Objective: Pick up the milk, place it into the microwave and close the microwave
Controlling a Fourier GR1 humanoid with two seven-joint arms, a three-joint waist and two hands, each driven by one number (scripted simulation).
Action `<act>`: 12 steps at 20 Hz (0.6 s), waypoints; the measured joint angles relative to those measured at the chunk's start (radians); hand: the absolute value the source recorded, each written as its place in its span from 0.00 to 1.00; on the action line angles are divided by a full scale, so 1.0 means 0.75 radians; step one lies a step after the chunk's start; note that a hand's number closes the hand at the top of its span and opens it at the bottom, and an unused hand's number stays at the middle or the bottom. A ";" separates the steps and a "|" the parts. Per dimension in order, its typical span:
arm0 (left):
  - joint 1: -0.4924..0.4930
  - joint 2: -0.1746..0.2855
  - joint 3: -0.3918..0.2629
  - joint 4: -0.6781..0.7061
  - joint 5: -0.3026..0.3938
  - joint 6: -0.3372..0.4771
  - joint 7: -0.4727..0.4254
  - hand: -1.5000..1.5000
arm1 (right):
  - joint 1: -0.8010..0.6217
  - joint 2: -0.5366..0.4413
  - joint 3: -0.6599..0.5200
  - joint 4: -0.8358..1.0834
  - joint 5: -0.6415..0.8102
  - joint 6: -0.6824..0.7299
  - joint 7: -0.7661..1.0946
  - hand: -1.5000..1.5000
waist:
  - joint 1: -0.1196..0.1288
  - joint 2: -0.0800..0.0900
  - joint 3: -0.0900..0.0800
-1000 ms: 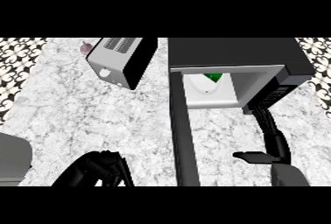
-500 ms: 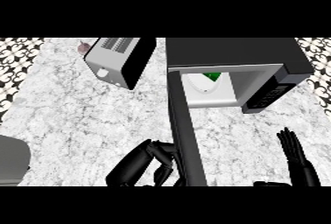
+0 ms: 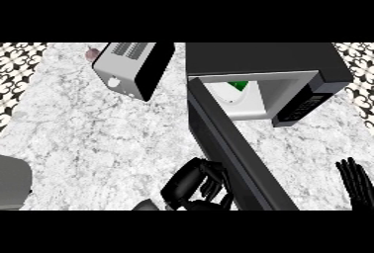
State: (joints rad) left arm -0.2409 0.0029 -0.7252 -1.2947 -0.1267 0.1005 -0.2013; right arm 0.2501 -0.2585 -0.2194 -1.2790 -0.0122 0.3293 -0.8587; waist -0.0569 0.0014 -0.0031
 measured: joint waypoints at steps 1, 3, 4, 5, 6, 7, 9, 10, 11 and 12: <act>-0.019 0.000 -0.025 0.039 0.024 0.050 -0.036 1.00 | 0.016 -0.005 0.007 -0.046 -0.023 0.015 0.017 0.00 | -0.003 0.001 0.000; -0.064 0.001 -0.072 0.109 0.079 0.137 -0.098 1.00 | 0.050 -0.022 0.015 -0.123 -0.071 0.044 0.038 0.00 | -0.010 0.003 -0.001; -0.091 0.000 -0.084 0.148 0.114 0.168 -0.129 1.00 | 0.069 -0.034 0.015 -0.161 -0.098 0.058 0.052 0.00 | -0.017 0.004 -0.001; -0.114 0.000 -0.105 0.179 0.148 0.202 -0.153 1.00 | 0.088 -0.036 0.027 -0.203 -0.116 0.069 0.067 0.00 | -0.025 0.005 -0.002; -0.130 0.000 -0.139 0.207 0.182 0.243 -0.174 1.00 | 0.095 -0.041 0.031 -0.241 -0.139 0.077 0.088 0.00 | -0.027 0.006 -0.002; -0.155 0.001 -0.162 0.233 0.214 0.278 -0.189 1.00 | 0.105 -0.039 0.045 -0.286 -0.153 0.081 0.110 0.00 | -0.033 0.007 -0.002; -0.210 0.000 -0.196 0.283 0.289 0.324 -0.199 1.00 | 0.121 -0.064 0.048 -0.349 -0.200 0.107 0.145 0.00 | -0.047 0.011 -0.002; -0.226 0.001 -0.220 0.299 0.323 0.347 -0.200 1.00 | 0.131 -0.073 0.054 -0.391 -0.218 0.116 0.166 0.00 | -0.056 0.012 -0.003; -0.249 0.002 -0.242 0.318 0.358 0.363 -0.199 1.00 | 0.134 -0.083 0.057 -0.419 -0.235 0.125 0.182 0.00 | -0.064 0.014 -0.003; -0.273 0.002 -0.257 0.336 0.392 0.375 -0.198 1.00 | 0.136 -0.094 0.059 -0.452 -0.254 0.133 0.200 0.00 | -0.072 0.015 -0.003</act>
State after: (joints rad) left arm -0.4459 0.0045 -0.9183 -1.0430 0.1677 0.3821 -0.3497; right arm 0.3523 -0.3292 -0.1751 -1.6180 -0.2026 0.4292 -0.7086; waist -0.1107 0.0129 -0.0054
